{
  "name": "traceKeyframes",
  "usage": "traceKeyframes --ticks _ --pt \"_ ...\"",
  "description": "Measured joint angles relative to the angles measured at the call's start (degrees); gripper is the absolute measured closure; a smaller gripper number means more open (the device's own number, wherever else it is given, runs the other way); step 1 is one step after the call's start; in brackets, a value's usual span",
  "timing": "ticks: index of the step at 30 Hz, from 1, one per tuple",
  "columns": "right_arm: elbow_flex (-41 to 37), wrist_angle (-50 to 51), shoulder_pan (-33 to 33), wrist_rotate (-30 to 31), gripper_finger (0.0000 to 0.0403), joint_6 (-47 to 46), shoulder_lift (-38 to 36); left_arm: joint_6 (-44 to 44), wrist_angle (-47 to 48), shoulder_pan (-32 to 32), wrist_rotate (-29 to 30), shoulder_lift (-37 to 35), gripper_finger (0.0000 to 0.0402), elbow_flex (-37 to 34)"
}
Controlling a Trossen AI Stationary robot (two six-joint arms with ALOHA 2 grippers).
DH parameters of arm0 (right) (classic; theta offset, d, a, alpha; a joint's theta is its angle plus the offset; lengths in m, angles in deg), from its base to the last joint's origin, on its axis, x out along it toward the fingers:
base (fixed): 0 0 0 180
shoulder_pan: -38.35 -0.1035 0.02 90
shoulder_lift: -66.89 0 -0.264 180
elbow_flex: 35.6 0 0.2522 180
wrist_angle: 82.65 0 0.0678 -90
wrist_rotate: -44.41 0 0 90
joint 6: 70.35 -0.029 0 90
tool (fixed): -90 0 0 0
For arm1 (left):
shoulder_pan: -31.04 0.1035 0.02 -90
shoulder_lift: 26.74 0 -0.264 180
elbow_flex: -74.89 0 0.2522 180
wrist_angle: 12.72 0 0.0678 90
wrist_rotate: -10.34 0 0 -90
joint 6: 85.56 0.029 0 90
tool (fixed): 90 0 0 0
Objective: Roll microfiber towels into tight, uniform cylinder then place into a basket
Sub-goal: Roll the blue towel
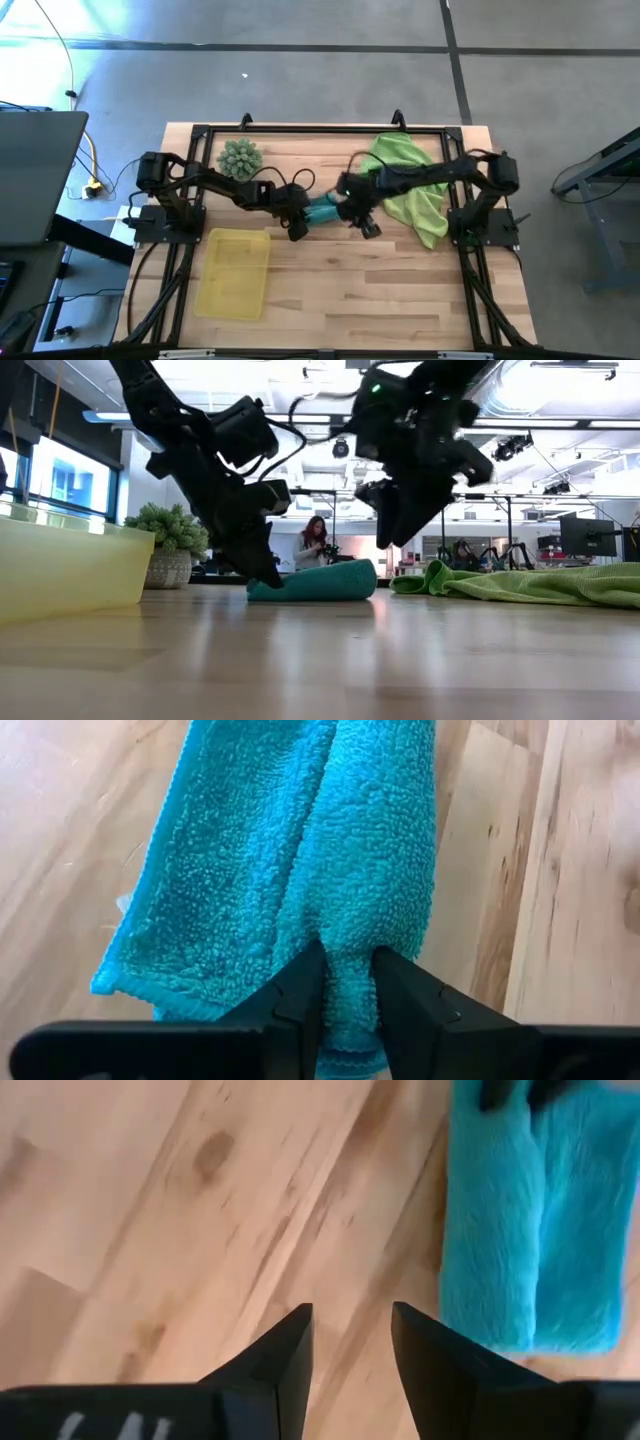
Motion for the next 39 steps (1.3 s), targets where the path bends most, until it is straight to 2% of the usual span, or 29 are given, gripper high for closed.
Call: traceKeyframes --ticks 4,9,12,16,21,30,33,39 --pt "-9.9 -18.2 -2.3 6.9 0.0288 0.9 -3.8 0.4 0.0 0.4 -0.4 0.0 0.0328 0.0" --pt "-20.3 -38.7 -1.5 4.3 0.0302 -3.3 -5.5 0.5 0.0 0.6 -1.4 0.1 0.0328 0.0" --pt "-24.9 -47.1 -0.5 1.7 0.0304 -5.0 -4.9 0.6 -0.1 0.6 -1.4 0.1 0.0328 -0.1" --pt "-28.8 -54.9 0.7 3.8 0.0304 -3.2 -4.1 0.6 -0.2 0.6 -1.4 0.1 0.0328 -0.1" --pt "-30.0 -58.5 1.3 5.2 0.0297 -3.3 -3.7 0.5 -0.5 0.6 -1.4 0.1 0.0328 -0.1" --pt "-29.9 -61.4 1.6 7.1 0.0229 -3.3 1.1 0.1 -1.0 0.6 -1.4 0.1 0.0328 -0.2" --pt "-29.9 -63.9 2.4 9.3 0.0227 -3.3 3.5 0.0 -1.0 0.6 -1.3 0.2 0.0328 -0.2" --pt "-29.8 -65.9 4.3 9.4 0.0235 -7.9 6.8 0.3 -0.8 0.5 -1.0 -1.2 0.0328 -0.2"
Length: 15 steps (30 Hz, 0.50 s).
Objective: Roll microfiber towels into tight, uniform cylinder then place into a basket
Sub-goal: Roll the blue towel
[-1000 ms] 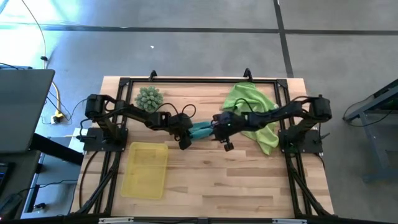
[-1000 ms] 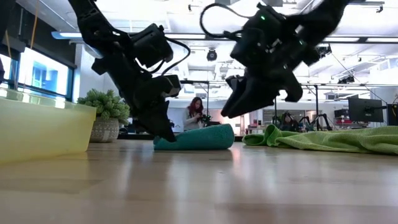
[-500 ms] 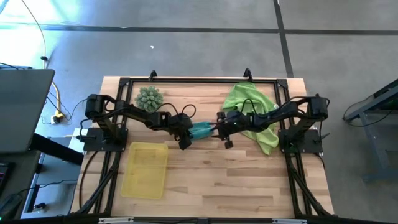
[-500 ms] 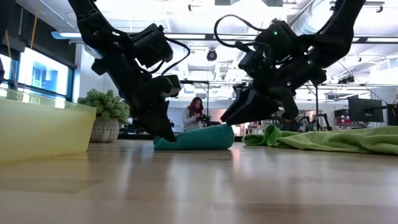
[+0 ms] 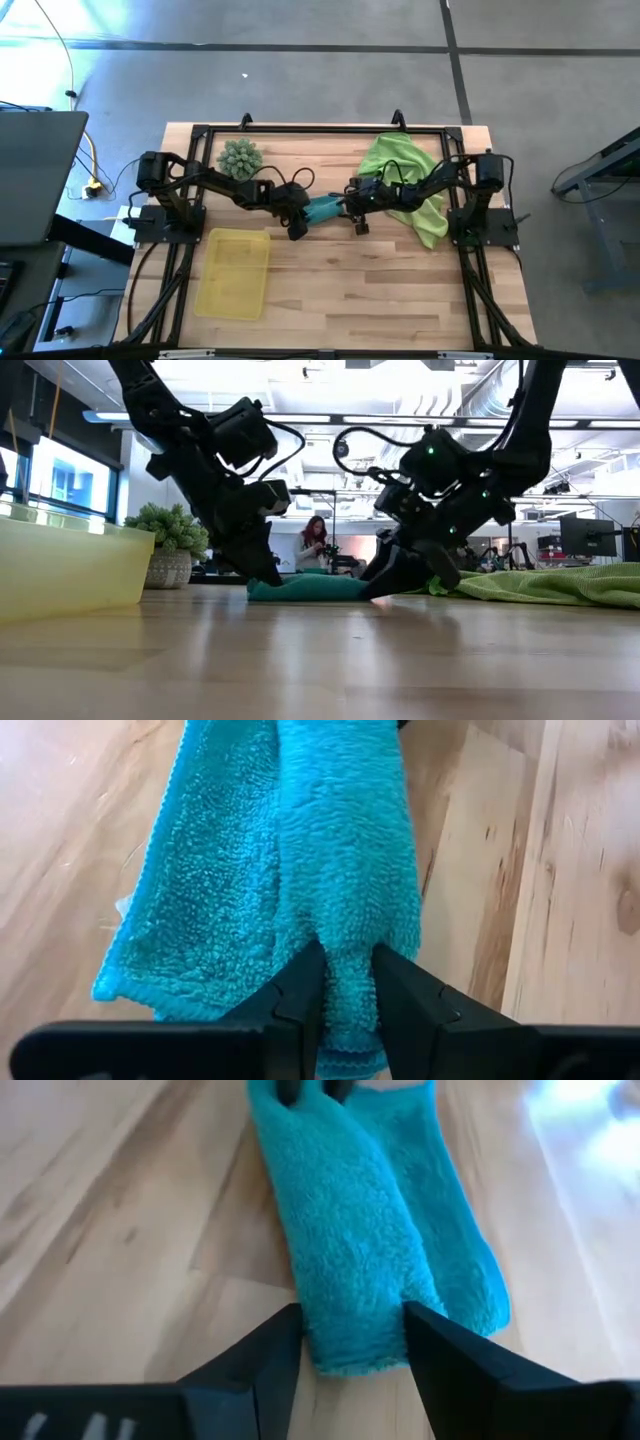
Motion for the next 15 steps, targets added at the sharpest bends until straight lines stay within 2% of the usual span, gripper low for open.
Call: traceKeyframes --ticks 7,11,15 --pt "0.2 -0.6 1.0 -1.8 0.0260 -8.3 2.8 4.9 2.2 0.1 0.3 -4.0 0.0328 -0.2" --pt "0.2 0.3 1.0 -1.7 0.0297 -10.5 2.9 7.4 5.4 -0.3 1.6 -7.0 0.0321 -0.1" --pt "0.2 0.6 1.2 -2.3 0.0348 -12.1 2.9 9.2 6.8 -1.8 5.5 -9.8 0.0291 -0.1"
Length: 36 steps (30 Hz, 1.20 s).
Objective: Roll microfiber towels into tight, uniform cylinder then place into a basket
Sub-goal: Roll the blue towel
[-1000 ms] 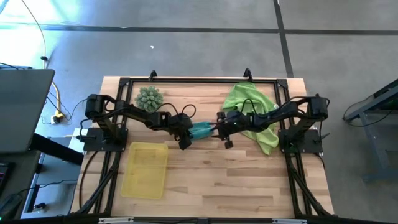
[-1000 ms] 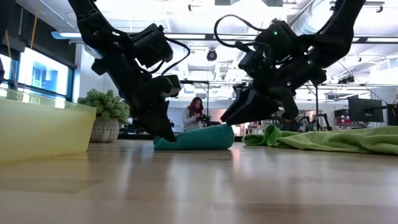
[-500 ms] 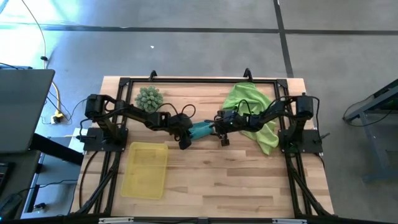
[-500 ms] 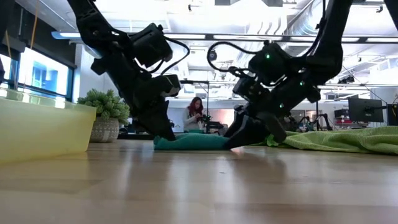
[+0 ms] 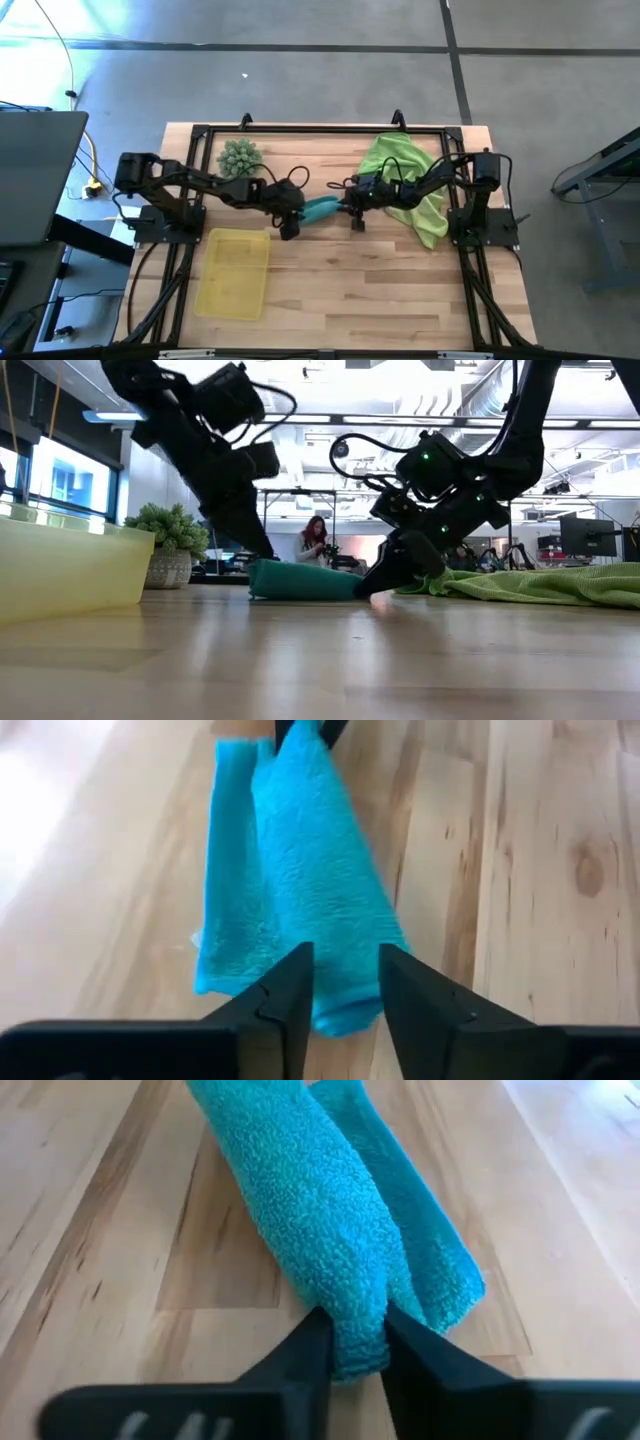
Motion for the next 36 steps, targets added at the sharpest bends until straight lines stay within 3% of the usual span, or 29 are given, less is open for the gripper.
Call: traceKeyframes --ticks 5,16,24,30,33,36 --pt "0.0 0.1 0.1 -2.8 0.0387 -5.1 0.1 4.6 -1.7 -2.8 4.1 -1.6 0.0251 0.0" --pt "4.7 9.2 3.5 -13.3 0.0378 -20.8 0.2 7.0 -6.1 -7.6 20.4 5.2 0.0234 0.1" --pt "10.4 19.3 3.5 -13.9 0.0372 -17.8 0.2 -1.3 -5.7 -6.7 18.6 11.0 0.0248 0.2" --pt "13.3 24.3 3.5 -16.3 0.0307 -12.9 -0.9 -6.1 -5.6 -4.6 12.9 12.3 0.0295 0.3" --pt "15.3 33.1 3.9 -19.4 0.0275 -10.1 -3.9 -7.9 -5.4 -3.4 10.0 12.4 0.0316 0.5" --pt "17.3 41.2 3.9 -18.8 0.0259 -6.2 -8.2 -8.6 -5.1 -1.4 5.1 12.0 0.0330 0.4"
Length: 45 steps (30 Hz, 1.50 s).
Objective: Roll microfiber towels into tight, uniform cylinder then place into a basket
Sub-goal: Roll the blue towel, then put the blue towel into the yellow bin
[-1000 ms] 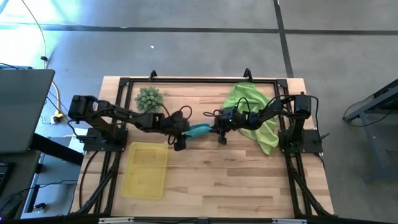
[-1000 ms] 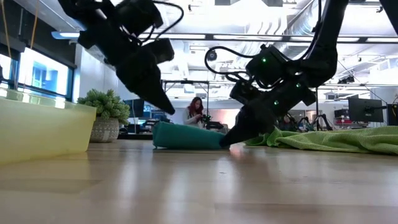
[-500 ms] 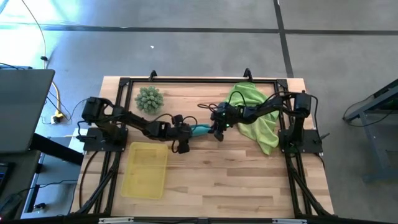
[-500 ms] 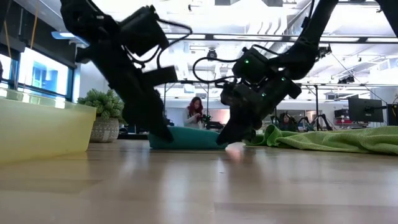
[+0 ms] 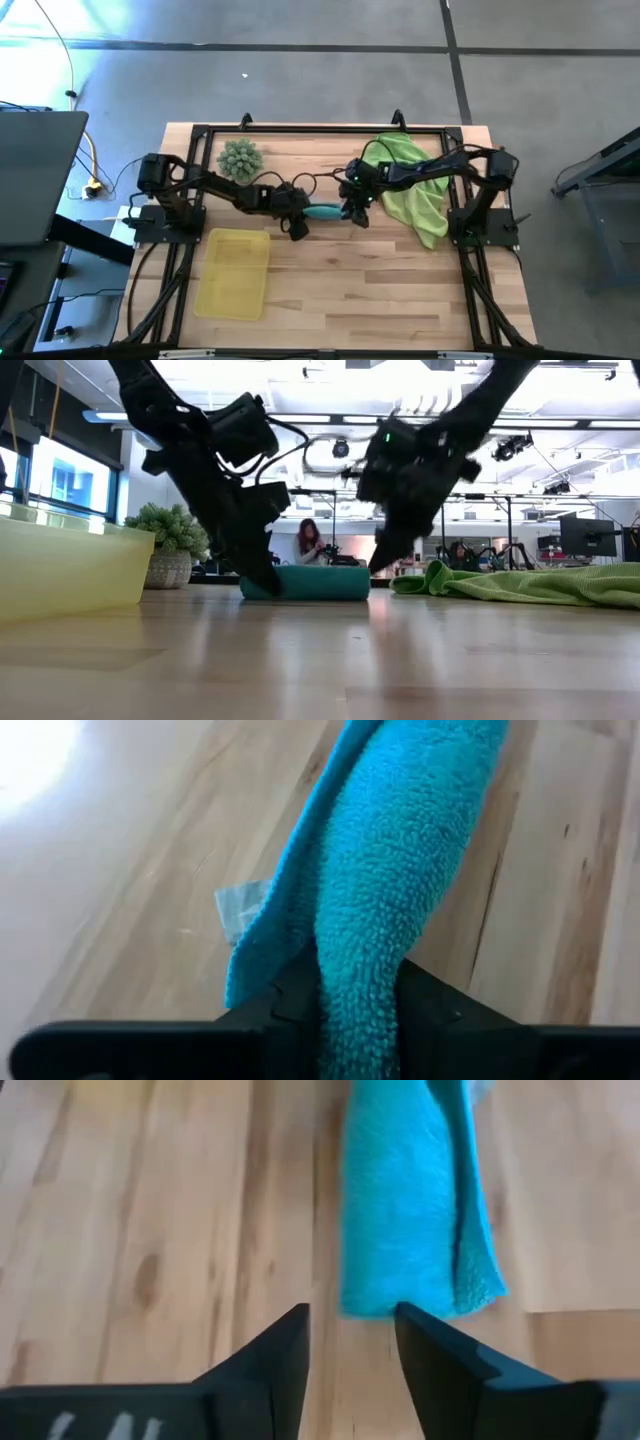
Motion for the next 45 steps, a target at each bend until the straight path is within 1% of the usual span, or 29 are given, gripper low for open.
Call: traceKeyframes --ticks 3,6,8,10,14,16,19,20,25,28,32,37,39,41,45 --pt "-0.5 1.3 -1.5 0.9 0.0255 5.5 -4.3 -1.1 0.0 2.1 -5.1 0.0 0.0338 0.0" --pt "-3.2 -4.1 -5.0 2.1 0.0254 12.0 -7.8 -2.4 0.0 4.4 -9.6 0.0 0.0339 0.0" --pt "-5.9 -9.7 -7.7 6.8 0.0256 16.2 -9.1 -2.9 -0.1 5.7 -12.1 0.0 0.0339 0.0" --pt "-9.3 -16.0 -9.8 13.5 0.0260 19.2 -9.0 -3.0 -0.4 6.5 -13.4 0.0 0.0339 -0.1" --pt "-15.5 -30.1 -11.5 24.2 0.0268 18.6 -5.7 -3.0 -1.5 7.6 -16.2 0.1 0.0339 -0.2" --pt "-17.2 -36.0 -11.4 26.9 0.0269 16.6 -3.2 -2.8 -2.1 7.7 -16.1 0.3 0.0339 -0.2" --pt "-18.2 -41.9 -11.3 27.3 0.0269 15.5 -0.5 -2.6 -2.2 7.8 -16.1 0.3 0.0339 -0.3" --pt "-18.0 -42.6 -11.3 27.3 0.0269 15.9 0.4 -2.6 -2.3 7.8 -16.0 0.3 0.0339 -0.3" --pt "-15.6 -42.3 -10.8 27.2 0.0269 16.4 5.5 -2.6 -2.5 7.7 -15.8 0.3 0.0339 -0.3" --pt "-13.9 -42.7 -10.2 27.3 0.0269 16.0 7.9 -0.8 -2.9 7.1 -14.8 0.3 0.0336 -0.3" --pt "-13.0 -42.4 -9.4 27.1 0.0269 13.8 8.7 3.5 -2.3 6.2 -13.6 -1.0 0.0317 -0.3" --pt "-12.8 -39.9 -7.8 25.9 0.0269 9.0 8.6 8.6 1.4 6.0 -13.1 -4.9 0.0278 -0.6" --pt "-12.7 -39.0 -7.0 24.5 0.0269 6.2 8.5 11.1 3.0 5.9 -11.8 -7.1 0.0264 -0.5" --pt "-12.7 -38.8 -6.1 22.0 0.0269 2.8 8.5 13.9 6.1 5.7 -8.9 -9.1 0.0254 -0.5" --pt "-12.7 -38.6 -4.2 16.9 0.0269 -5.6 8.6 20.9 7.7 3.8 -2.8 -12.0 0.0248 -0.5"
